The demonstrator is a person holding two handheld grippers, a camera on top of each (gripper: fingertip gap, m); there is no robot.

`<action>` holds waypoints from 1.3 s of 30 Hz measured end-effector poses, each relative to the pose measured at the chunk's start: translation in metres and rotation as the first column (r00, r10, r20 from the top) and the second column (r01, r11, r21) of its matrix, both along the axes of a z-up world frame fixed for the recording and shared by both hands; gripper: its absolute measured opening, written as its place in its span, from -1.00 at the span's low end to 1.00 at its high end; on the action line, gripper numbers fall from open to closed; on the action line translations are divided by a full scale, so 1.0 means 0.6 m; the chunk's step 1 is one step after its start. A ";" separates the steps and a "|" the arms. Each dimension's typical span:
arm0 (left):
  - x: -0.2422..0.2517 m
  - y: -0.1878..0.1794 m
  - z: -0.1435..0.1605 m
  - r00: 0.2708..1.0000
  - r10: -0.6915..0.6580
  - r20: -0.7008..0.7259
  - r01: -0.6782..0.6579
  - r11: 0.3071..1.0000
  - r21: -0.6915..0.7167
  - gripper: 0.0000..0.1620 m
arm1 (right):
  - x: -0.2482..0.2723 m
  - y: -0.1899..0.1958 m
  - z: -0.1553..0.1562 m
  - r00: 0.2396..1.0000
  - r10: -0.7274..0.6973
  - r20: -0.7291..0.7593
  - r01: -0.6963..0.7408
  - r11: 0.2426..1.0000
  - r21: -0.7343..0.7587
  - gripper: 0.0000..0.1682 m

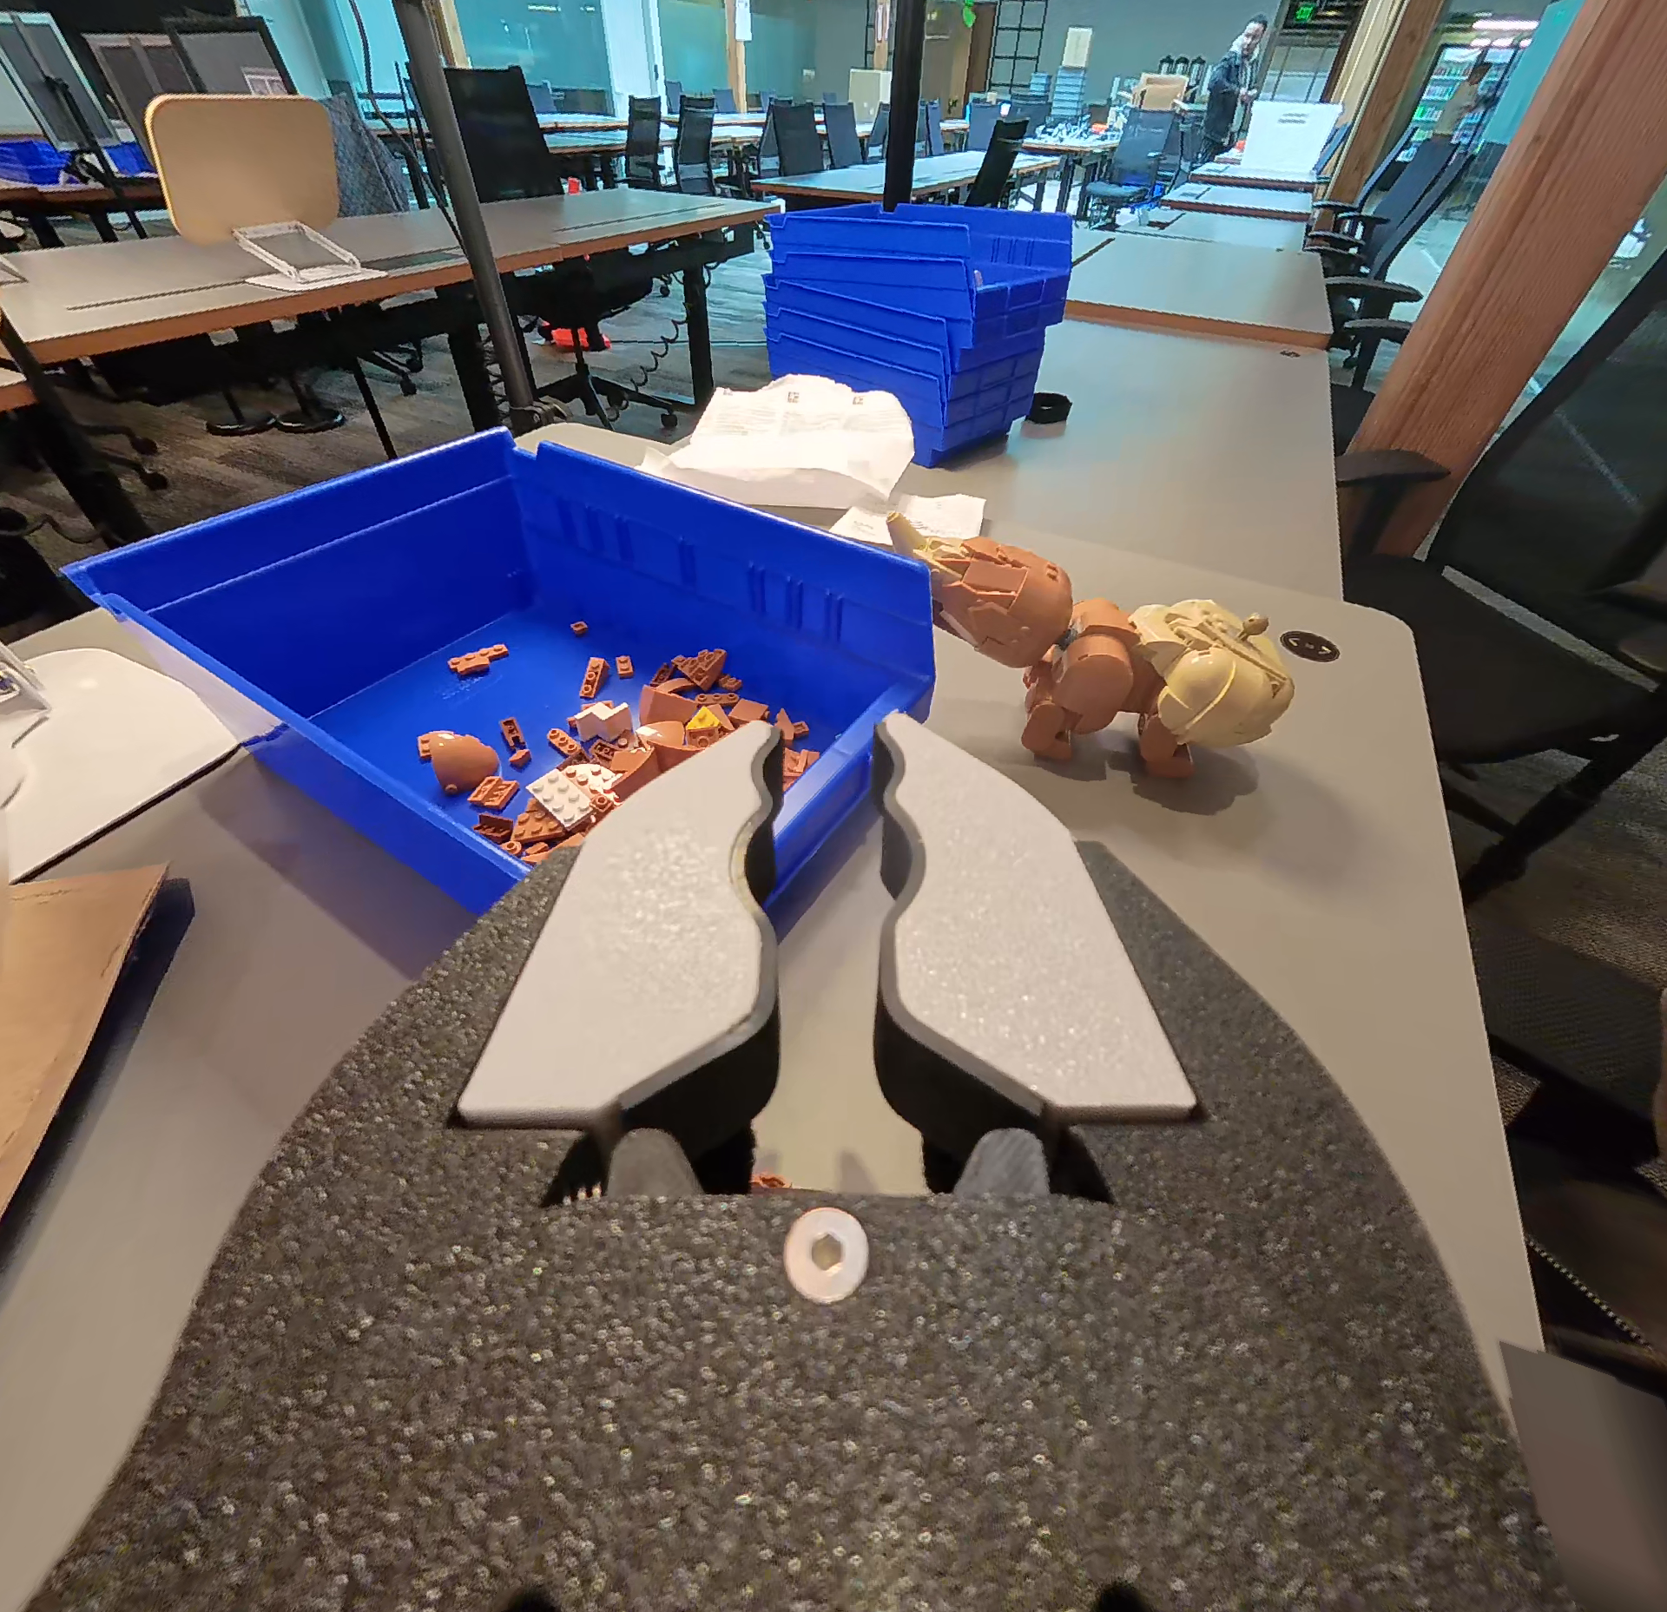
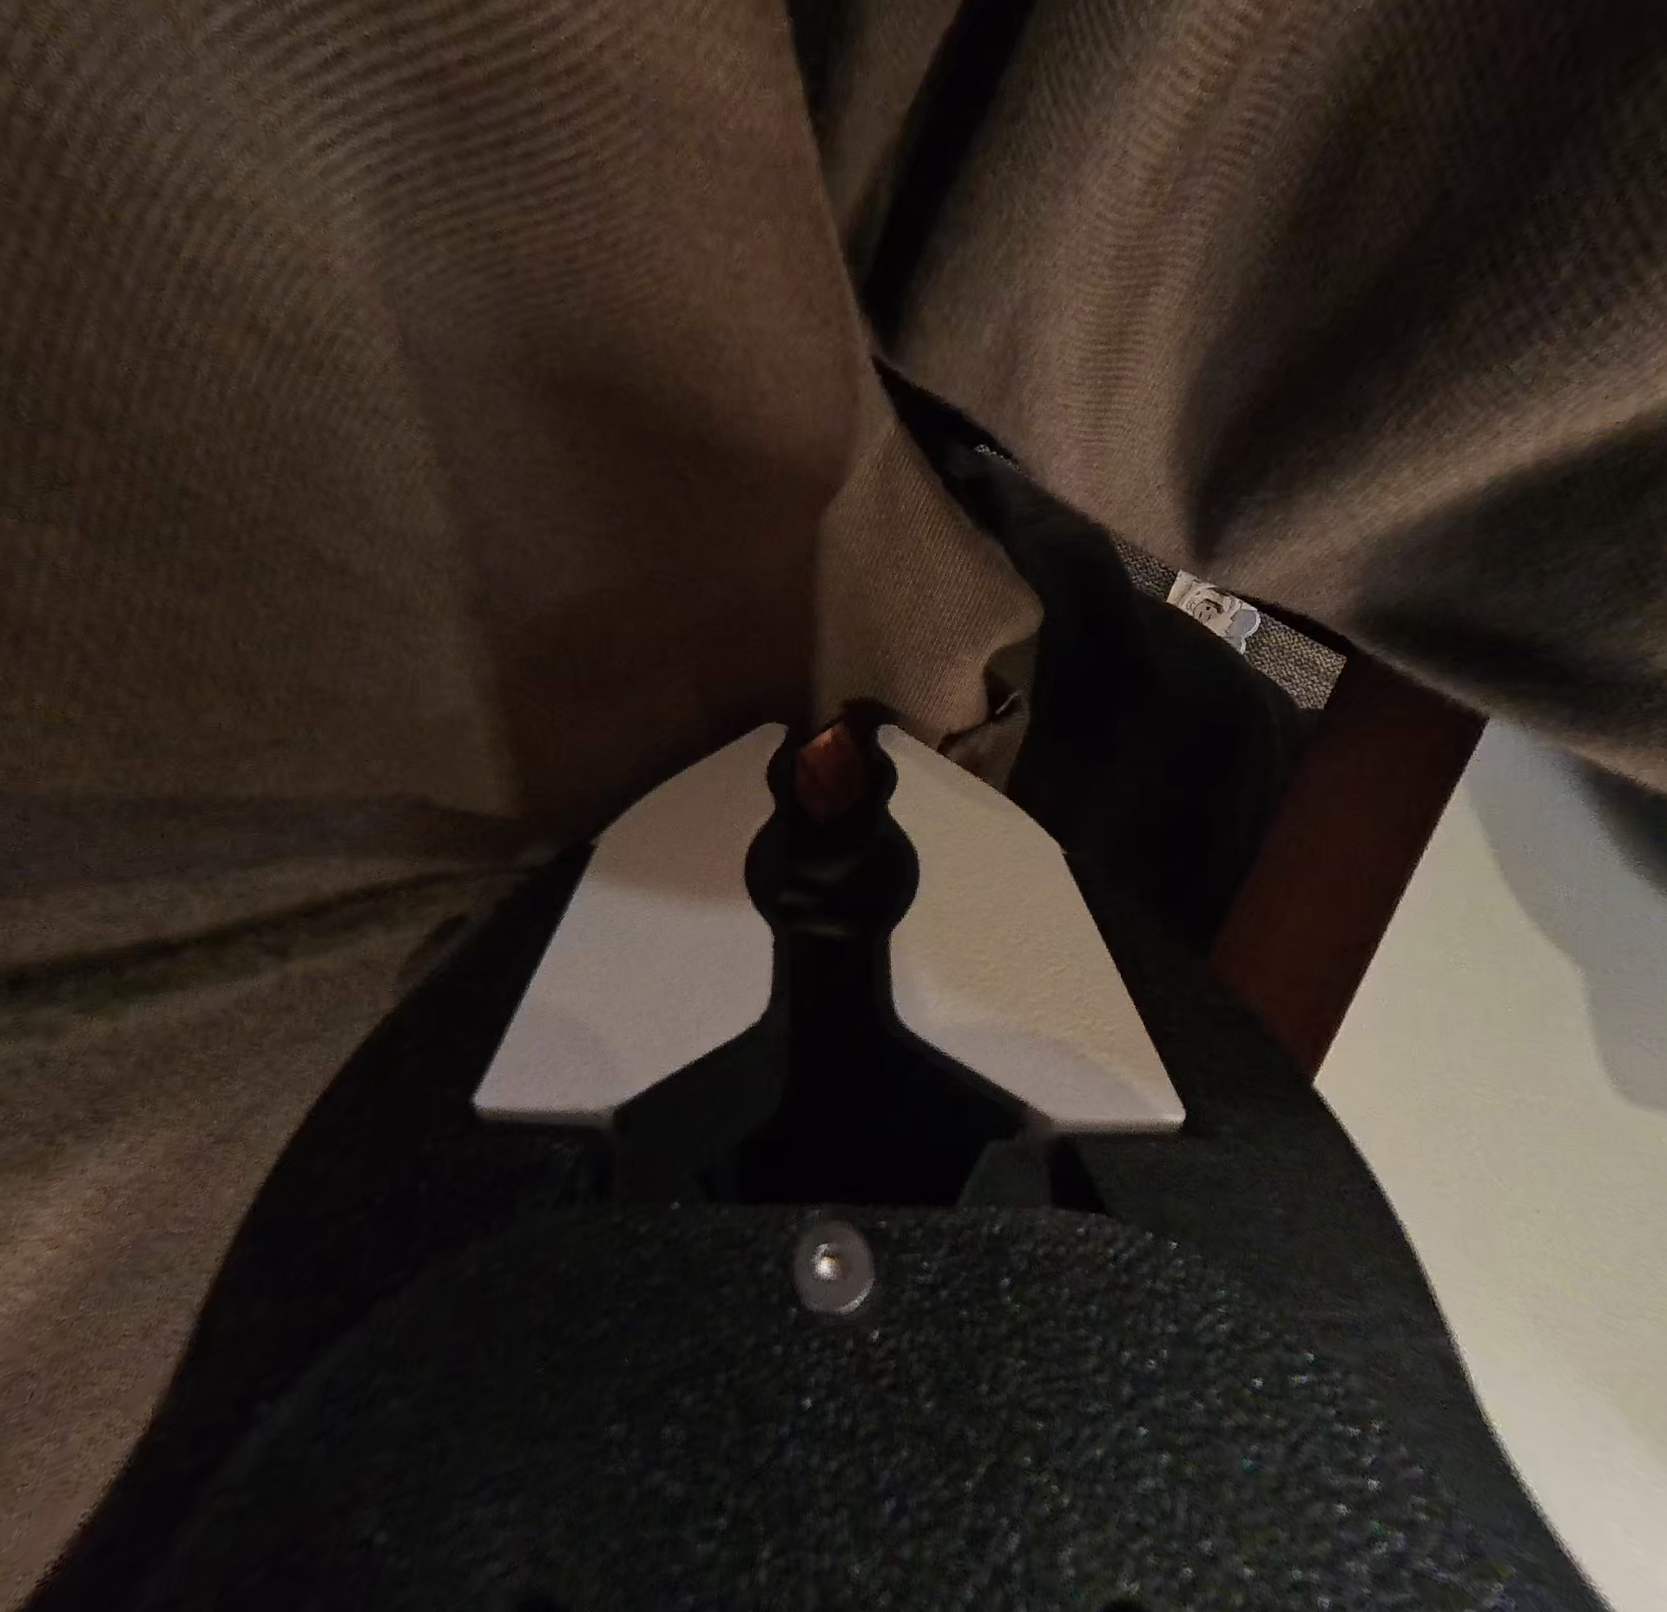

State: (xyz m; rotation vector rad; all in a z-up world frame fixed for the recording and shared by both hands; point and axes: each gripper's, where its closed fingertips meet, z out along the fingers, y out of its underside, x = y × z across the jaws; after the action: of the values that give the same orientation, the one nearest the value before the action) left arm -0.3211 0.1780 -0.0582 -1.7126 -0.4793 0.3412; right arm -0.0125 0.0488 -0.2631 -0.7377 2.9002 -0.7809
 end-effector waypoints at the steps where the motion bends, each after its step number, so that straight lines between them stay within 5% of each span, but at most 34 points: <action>1: 0.000 0.001 0.000 1.000 -0.002 -0.001 0.002 1.000 -0.001 -0.77 | -0.001 0.000 0.001 1.000 -0.002 -0.001 0.002 1.000 -0.002 -0.86; 5: 0.000 0.002 -0.002 1.000 -0.006 -0.002 0.006 1.000 -0.001 -0.77 | -0.009 -0.004 0.009 1.000 -0.016 -0.020 0.015 0.999 -0.030 -1.00; 19: -0.004 -0.002 -0.005 1.000 -0.004 -0.003 0.004 1.000 0.009 -0.78 | -0.029 -0.002 0.032 0.998 -0.060 0.007 0.060 0.996 -0.065 -0.88; 29: -0.004 -0.002 -0.005 1.000 -0.007 -0.013 0.008 1.000 0.015 -0.78 | -0.013 0.016 -0.001 1.000 0.001 0.028 -0.003 0.997 0.077 -0.74; 39: -0.002 -0.004 -0.001 1.000 -0.011 -0.019 0.011 1.000 0.027 -0.78 | -0.004 0.023 -0.033 0.996 -0.060 0.066 0.045 0.978 0.204 -0.80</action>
State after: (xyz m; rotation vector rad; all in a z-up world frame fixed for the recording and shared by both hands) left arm -0.3226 0.1755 -0.0585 -1.6838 -0.4590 0.3412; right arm -0.0151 0.0628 -0.2831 -0.6022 2.8875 -0.4939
